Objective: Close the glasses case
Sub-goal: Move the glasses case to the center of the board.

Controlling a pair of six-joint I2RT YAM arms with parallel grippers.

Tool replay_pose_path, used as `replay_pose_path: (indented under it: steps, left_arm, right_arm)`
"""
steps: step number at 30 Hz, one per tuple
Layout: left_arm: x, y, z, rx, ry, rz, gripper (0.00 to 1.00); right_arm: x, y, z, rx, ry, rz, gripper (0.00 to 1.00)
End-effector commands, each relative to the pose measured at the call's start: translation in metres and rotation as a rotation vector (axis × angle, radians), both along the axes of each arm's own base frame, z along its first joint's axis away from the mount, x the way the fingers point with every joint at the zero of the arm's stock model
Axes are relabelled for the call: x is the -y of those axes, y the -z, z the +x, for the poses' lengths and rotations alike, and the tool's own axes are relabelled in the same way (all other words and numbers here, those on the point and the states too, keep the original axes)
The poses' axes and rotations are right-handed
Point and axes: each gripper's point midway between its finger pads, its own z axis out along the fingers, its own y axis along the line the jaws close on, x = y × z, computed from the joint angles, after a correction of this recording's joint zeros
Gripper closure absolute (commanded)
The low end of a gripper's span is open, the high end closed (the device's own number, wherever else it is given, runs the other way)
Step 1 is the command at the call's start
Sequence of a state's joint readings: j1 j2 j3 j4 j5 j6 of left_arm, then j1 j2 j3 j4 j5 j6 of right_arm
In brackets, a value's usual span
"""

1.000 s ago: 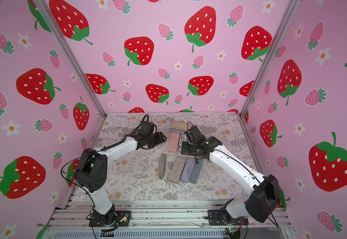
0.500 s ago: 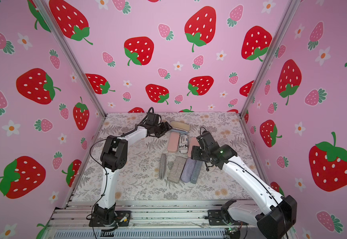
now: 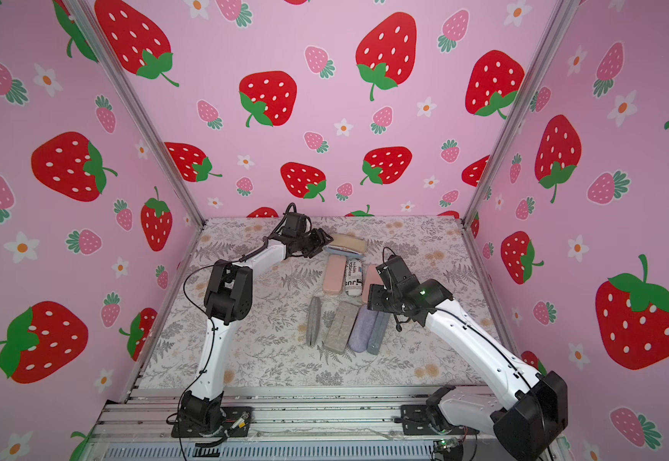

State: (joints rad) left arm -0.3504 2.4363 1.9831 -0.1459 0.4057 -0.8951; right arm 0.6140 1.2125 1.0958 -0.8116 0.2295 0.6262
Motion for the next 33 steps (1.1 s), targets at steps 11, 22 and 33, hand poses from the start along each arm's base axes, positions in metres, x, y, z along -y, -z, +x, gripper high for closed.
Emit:
replay_pose_path:
  steps: [11, 22, 33]
  left_arm:
    - [0.006, 0.002, 0.003, -0.006, 0.013, -0.046, 0.41]
    - [0.005, 0.008, -0.002, -0.022, 0.017, -0.054, 0.41]
    - [0.006, 0.014, -0.006, -0.035, 0.016, -0.056, 0.41]
  right_arm:
    - [-0.005, 0.008, 0.004, -0.021, -0.017, 0.002, 0.33]
    - [-0.008, 0.017, 0.003, -0.051, -0.026, 0.001, 0.34]
    - [-0.01, 0.022, 0.002, -0.067, -0.035, -0.002, 0.34]
